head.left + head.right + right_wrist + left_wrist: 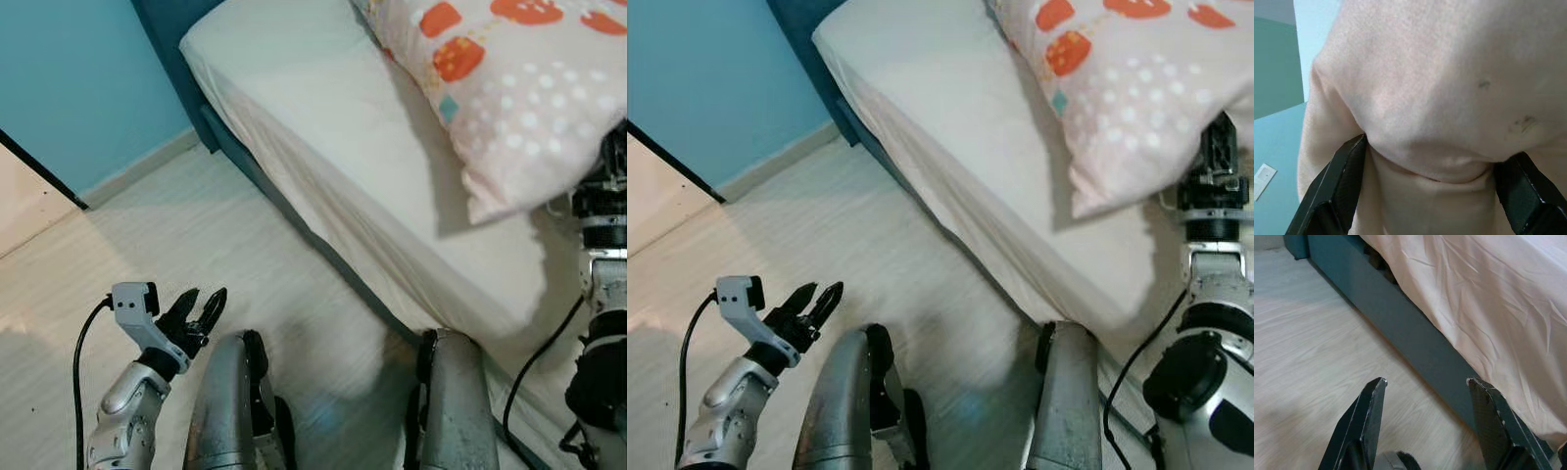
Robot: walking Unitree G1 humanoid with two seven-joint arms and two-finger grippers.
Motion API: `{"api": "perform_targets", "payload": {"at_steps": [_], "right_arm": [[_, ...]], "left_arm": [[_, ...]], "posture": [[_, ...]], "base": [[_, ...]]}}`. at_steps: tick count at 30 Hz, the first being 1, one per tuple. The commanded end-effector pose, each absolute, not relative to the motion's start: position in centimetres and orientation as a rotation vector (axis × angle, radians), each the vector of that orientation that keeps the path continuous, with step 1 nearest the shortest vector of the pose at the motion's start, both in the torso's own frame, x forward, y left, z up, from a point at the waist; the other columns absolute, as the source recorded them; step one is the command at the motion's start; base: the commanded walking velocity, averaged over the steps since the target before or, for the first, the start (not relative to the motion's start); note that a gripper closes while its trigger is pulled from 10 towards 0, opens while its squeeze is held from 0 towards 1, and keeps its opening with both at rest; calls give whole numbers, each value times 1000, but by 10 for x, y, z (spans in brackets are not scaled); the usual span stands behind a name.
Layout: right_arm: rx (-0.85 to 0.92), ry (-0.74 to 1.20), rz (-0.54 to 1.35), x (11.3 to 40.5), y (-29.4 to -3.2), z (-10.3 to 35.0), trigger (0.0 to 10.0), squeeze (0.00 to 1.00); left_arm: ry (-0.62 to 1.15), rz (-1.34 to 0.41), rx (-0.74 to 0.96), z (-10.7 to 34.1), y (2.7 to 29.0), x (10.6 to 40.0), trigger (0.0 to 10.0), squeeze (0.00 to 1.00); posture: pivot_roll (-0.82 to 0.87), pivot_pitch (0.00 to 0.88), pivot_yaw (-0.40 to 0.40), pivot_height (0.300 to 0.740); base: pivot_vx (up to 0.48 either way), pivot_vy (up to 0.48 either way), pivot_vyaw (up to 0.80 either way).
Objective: Clean up the room
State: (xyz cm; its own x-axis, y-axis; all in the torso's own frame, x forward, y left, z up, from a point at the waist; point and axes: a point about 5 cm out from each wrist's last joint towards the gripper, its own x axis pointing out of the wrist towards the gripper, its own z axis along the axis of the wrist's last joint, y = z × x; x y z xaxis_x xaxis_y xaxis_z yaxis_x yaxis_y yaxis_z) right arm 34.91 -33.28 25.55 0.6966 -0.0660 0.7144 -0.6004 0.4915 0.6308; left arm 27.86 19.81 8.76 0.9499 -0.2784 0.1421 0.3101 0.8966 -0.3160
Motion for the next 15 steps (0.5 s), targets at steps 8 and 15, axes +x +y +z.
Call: {"api": "perform_targets", "payload": {"at_steps": [8, 15], "right_arm": [[1028, -793, 196, 342, -354, 260, 10000, 0], [978, -884, 367, 319, -352, 257, 10000, 0]], "left_arm": [[-40, -281, -356, 76, 199, 266, 10000, 0], [-25, -291, -362, 71, 194, 263, 10000, 0]], "posture": [[160, 474, 128, 452], [149, 467, 129, 452]], "base": [[0, 0, 0], [0, 0, 0]]}}
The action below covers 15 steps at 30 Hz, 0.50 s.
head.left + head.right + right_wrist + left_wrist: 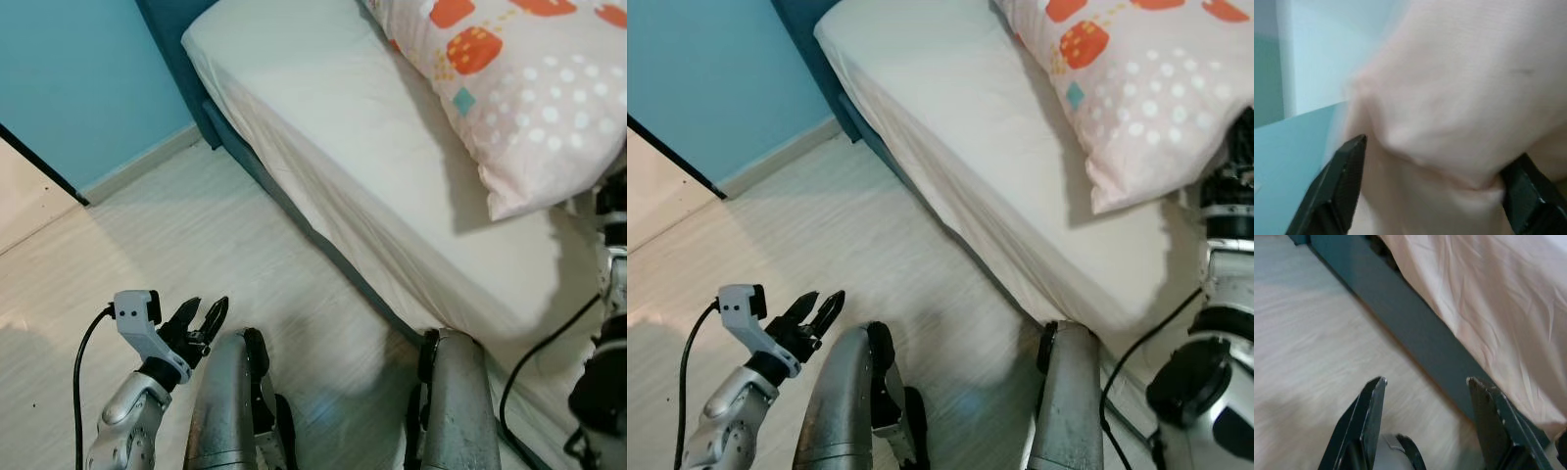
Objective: Clean up the room
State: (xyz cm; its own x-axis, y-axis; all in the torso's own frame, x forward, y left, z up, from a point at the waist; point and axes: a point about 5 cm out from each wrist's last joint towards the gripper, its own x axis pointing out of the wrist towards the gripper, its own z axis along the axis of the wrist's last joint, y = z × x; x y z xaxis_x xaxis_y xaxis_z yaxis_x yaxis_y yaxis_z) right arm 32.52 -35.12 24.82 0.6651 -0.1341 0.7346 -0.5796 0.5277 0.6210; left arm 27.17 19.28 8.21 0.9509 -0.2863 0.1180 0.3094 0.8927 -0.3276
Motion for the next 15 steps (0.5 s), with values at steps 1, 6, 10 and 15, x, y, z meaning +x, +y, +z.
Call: {"api": "perform_targets", "payload": {"at_steps": [1, 6, 10, 15], "right_arm": [[942, -910, 492, 307, -343, 258, 10000, 0], [917, -937, 618, 287, -332, 253, 10000, 0], [985, -888, 434, 300, -345, 244, 10000, 0], [1088, -763, 185, 327, -353, 237, 10000, 0]], "left_arm": [[-17, -294, -363, 69, 193, 263, 10000, 0], [-1, -297, -369, 65, 191, 262, 10000, 0], [5, -296, -375, 64, 190, 262, 10000, 0], [8, -295, -375, 64, 190, 260, 10000, 0]], "posture": [[139, 462, 128, 452], [127, 459, 126, 452], [127, 458, 124, 452], [126, 460, 120, 452]], "base": [[0, 0, 0], [0, 0, 0], [0, 0, 0], [0, 0, 0]]}}
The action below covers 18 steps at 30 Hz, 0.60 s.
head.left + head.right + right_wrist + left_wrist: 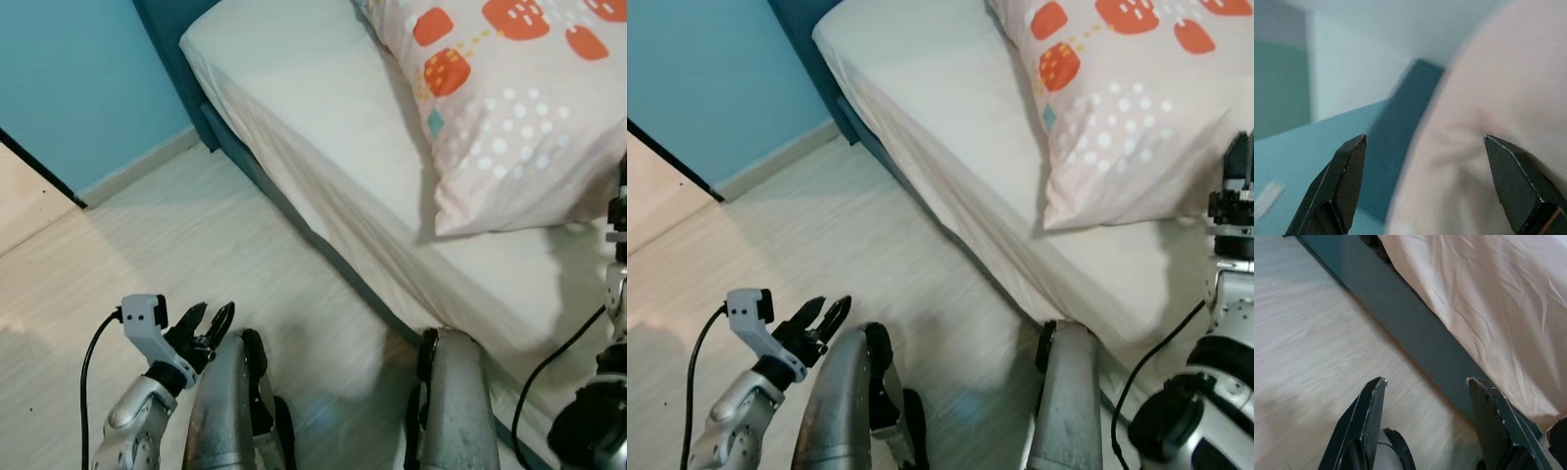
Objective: Clean up the room
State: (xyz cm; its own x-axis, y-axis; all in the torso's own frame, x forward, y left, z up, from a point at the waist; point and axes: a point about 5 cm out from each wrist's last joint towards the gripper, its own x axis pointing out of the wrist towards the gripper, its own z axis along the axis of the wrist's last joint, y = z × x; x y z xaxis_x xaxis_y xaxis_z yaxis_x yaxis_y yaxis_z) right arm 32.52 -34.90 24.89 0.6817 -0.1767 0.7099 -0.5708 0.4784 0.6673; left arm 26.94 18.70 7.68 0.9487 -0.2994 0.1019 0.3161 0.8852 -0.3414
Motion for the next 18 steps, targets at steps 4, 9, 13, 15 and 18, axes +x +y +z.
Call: {"api": "perform_targets", "payload": {"at_steps": [4, 9, 13, 15, 18], "right_arm": [[1090, -650, 97, 337, -344, 232, 10000, 0], [1131, -463, 8, 347, -329, 211, 10000, 0], [1152, -316, -139, 349, -325, 185, 10000, 0], [1162, -242, -267, 345, -329, 169, 10000, 0], [1149, -204, -347, 336, -335, 158, 10000, 0]], "left_arm": [[9, -296, -375, 64, 190, 259, 10000, 0], [12, -300, -376, 62, 189, 258, 10000, 0], [13, -305, -374, 62, 188, 258, 10000, 0], [13, -306, -375, 62, 188, 259, 10000, 0], [16, -310, -376, 61, 188, 260, 10000, 0]], "posture": [[125, 461, 118, 452], [126, 461, 115, 452], [123, 456, 110, 452], [114, 452, 106, 452], [102, 444, 107, 452]], "base": [[0, 0, 0], [0, 0, 0], [0, 0, 0], [0, 0, 0], [0, 0, 0]]}}
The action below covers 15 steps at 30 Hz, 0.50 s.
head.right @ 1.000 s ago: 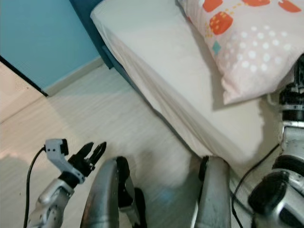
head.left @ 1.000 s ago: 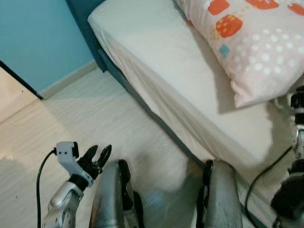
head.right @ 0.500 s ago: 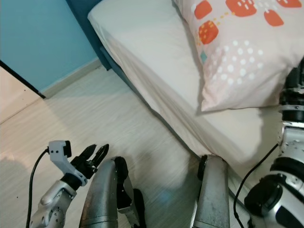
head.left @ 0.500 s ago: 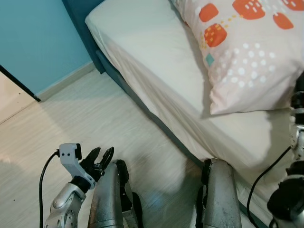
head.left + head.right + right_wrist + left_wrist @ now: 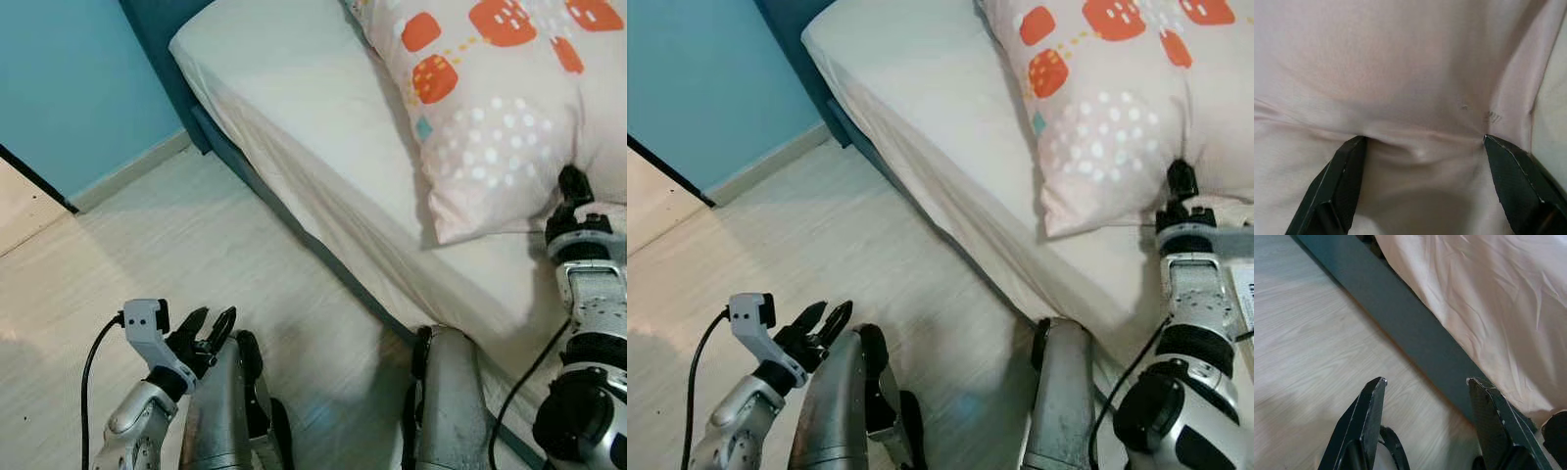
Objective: Clean up the room
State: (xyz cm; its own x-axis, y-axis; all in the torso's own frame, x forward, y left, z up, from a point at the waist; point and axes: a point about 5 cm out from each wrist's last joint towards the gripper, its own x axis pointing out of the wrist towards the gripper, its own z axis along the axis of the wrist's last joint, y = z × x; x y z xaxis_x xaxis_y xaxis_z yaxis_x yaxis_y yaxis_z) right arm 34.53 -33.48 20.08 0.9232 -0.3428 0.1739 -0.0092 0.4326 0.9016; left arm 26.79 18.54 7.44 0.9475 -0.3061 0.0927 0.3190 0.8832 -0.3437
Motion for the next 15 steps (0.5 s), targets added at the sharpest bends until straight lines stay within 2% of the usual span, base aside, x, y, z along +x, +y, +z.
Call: {"api": "perform_targets", "payload": {"at_steps": [1, 8, 14, 15], "right_arm": [[1142, -214, -344, 333, -335, 159, 10000, 0], [1196, -386, -213, 328, -334, 178, 10000, 0], [1252, -414, -97, 342, -322, 189, 10000, 0], [1286, -410, -52, 352, -312, 196, 10000, 0]], "left_arm": [[17, -312, -376, 61, 187, 260, 10000, 0], [26, -330, -383, 58, 182, 261, 10000, 0], [19, -331, -384, 60, 182, 263, 10000, 0], [18, -331, -381, 61, 183, 261, 10000, 0]], "posture": [[102, 444, 107, 452], [88, 436, 116, 452], [96, 440, 120, 452], [102, 443, 123, 452]], "base": [[0, 0, 0], [0, 0, 0], [0, 0, 0], [0, 0, 0]]}}
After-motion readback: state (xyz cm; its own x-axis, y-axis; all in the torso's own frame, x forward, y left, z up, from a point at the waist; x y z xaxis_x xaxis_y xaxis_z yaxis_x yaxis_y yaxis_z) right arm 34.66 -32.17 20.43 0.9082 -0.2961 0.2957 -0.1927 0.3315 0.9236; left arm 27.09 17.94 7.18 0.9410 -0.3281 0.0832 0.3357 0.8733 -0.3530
